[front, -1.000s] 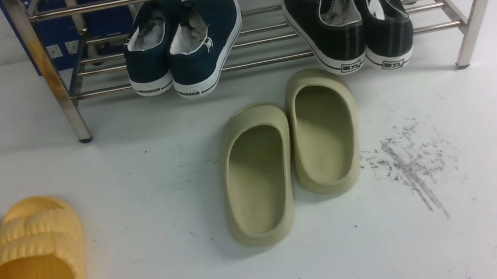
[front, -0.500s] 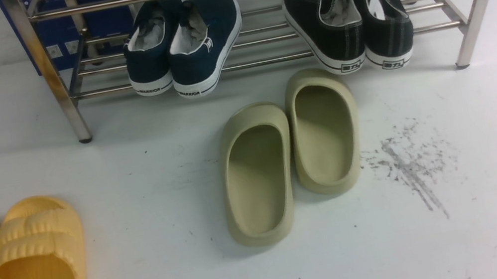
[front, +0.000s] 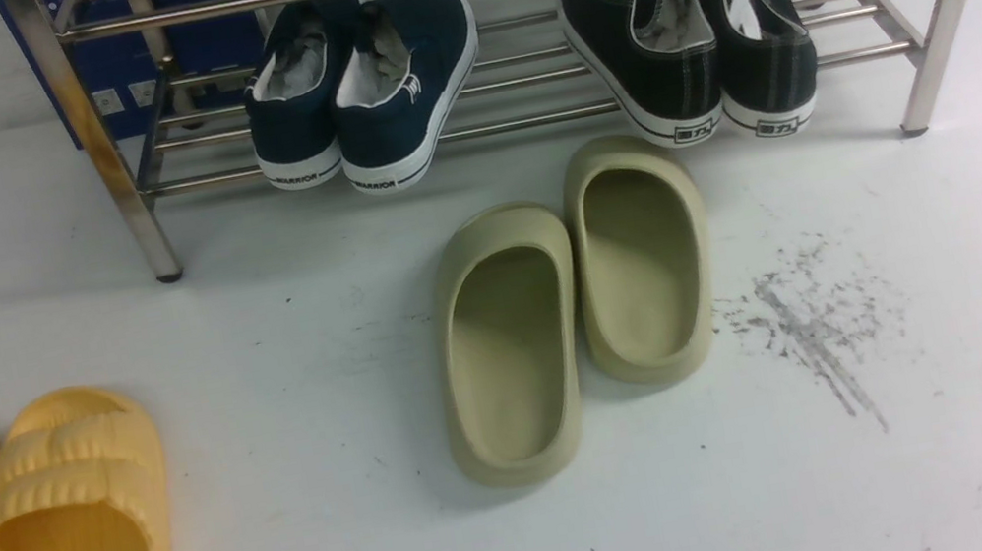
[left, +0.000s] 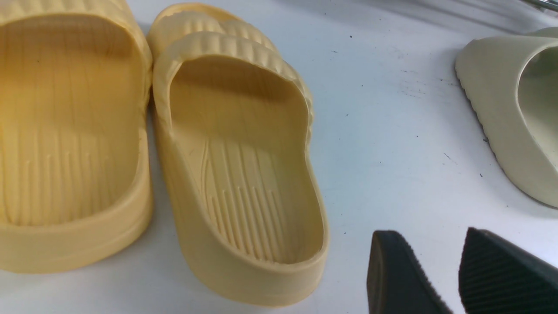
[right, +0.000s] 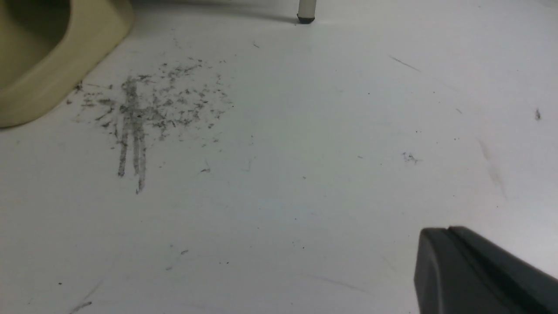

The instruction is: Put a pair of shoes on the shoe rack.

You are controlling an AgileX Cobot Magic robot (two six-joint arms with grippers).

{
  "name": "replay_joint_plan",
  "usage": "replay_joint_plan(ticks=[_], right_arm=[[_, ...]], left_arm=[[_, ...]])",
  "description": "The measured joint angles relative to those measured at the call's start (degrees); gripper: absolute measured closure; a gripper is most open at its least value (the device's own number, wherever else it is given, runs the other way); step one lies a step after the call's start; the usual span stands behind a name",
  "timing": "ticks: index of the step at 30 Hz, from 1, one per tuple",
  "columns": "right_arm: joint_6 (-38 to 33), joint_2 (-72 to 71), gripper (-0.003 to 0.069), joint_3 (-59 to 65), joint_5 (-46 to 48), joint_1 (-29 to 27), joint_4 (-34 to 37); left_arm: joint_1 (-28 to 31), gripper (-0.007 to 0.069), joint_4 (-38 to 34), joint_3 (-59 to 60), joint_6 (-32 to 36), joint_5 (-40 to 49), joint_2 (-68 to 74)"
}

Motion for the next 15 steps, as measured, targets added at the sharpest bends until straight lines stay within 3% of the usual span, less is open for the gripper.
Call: replay_joint_plan(ticks=[15], right_arm=[[0.0, 0.0, 0.0604, 0.0, -0.1, 0.0, 0.0]], left_arm=[[0.0, 0.0386, 0.0, 0.0, 0.0, 0.0, 0.0]])
